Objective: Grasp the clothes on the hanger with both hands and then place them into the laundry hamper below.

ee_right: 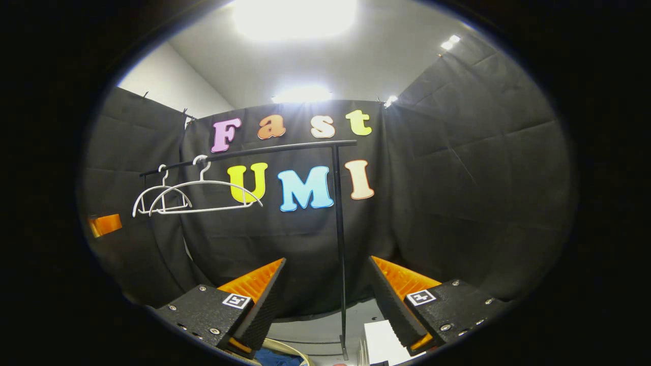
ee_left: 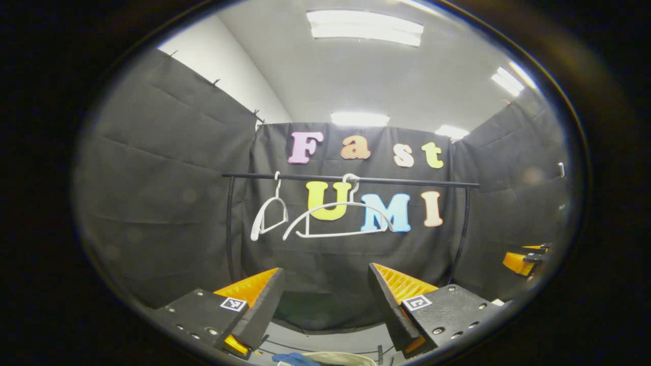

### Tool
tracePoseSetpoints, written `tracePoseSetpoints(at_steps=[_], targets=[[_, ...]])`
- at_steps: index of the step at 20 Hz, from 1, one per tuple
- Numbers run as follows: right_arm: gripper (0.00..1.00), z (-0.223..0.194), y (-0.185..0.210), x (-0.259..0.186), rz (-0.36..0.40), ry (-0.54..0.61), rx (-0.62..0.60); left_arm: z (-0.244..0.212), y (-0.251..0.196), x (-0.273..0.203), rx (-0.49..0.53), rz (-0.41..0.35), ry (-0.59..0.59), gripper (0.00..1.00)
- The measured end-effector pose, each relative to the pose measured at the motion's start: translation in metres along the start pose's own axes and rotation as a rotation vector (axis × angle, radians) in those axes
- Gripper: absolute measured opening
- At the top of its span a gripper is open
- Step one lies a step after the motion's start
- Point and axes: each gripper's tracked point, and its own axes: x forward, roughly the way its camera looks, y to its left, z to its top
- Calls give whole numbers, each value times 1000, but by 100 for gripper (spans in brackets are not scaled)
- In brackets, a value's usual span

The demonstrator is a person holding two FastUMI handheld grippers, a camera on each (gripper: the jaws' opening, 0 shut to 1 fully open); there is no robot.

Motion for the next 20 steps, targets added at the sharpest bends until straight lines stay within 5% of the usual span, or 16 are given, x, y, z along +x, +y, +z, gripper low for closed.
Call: tracePoseSetpoints(at_steps=[20], targets=[[95,-28,19,-6,-11,91,12,-70,1,5,61,-16,115,94]])
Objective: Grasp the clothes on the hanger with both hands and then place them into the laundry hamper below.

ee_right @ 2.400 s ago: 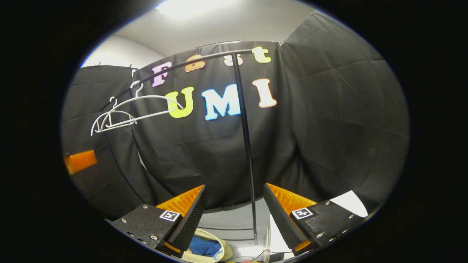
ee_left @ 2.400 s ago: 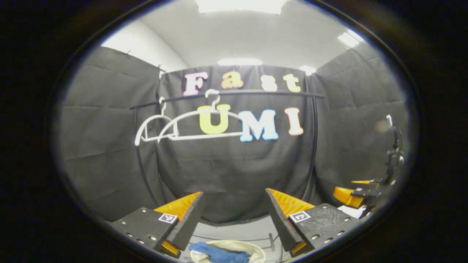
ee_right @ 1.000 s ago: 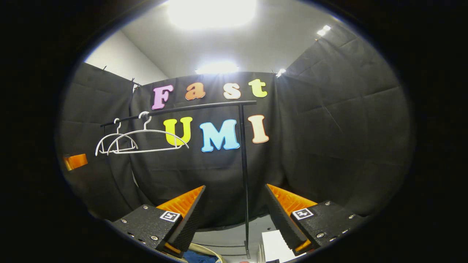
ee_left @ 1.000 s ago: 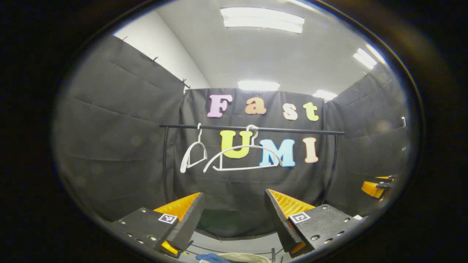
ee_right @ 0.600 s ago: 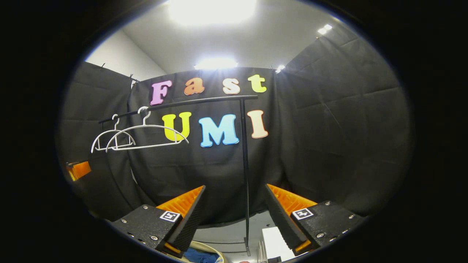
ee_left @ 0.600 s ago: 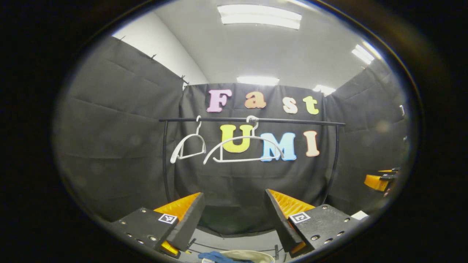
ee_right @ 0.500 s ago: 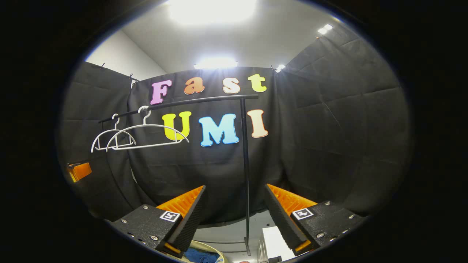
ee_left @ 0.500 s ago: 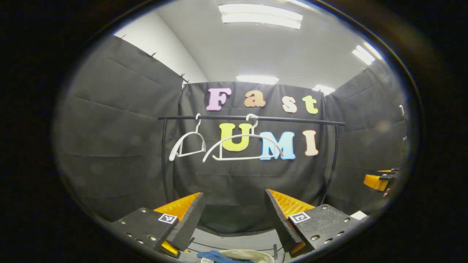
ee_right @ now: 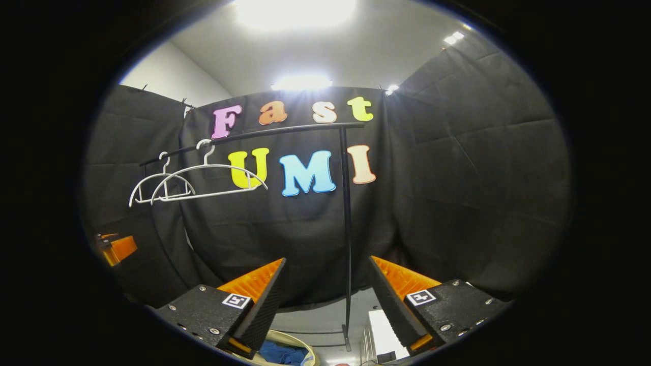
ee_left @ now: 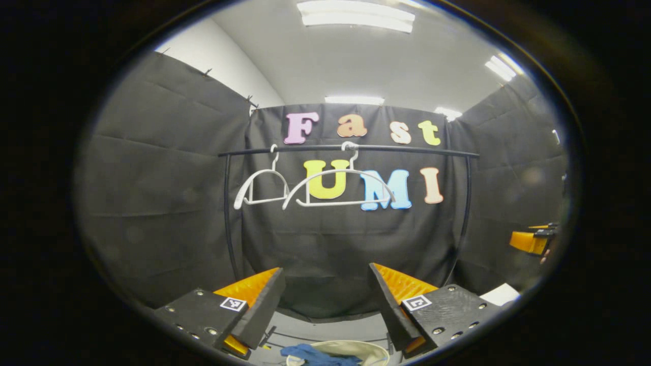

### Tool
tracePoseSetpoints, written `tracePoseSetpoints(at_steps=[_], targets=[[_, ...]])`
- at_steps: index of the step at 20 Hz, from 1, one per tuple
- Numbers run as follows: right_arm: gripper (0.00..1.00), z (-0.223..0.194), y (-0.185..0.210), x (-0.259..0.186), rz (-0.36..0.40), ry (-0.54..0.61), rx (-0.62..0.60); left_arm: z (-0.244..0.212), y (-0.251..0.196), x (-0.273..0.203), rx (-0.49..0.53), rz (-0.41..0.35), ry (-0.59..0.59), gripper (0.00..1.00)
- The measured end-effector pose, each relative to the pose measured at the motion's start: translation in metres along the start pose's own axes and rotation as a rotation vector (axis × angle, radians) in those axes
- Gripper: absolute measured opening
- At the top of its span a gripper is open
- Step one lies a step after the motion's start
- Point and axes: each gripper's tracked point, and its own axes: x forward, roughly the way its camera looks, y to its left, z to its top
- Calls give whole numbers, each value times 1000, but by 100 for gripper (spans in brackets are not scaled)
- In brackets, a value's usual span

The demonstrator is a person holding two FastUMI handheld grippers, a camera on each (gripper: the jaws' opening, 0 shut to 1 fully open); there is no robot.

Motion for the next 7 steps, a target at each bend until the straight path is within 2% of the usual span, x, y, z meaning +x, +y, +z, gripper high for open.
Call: tracePoseSetpoints(at_steps=[1,2,7], targets=[[91,-1,1,1,-3,6,0,-4,-3,1,12,-6,5,94],[95,-1,0,3,-9,12,-3,-6,-7,3,21,-14,9,94],[95,13,-10,0,-41,-28,3,-1,-33,11,29,-70,9,94]])
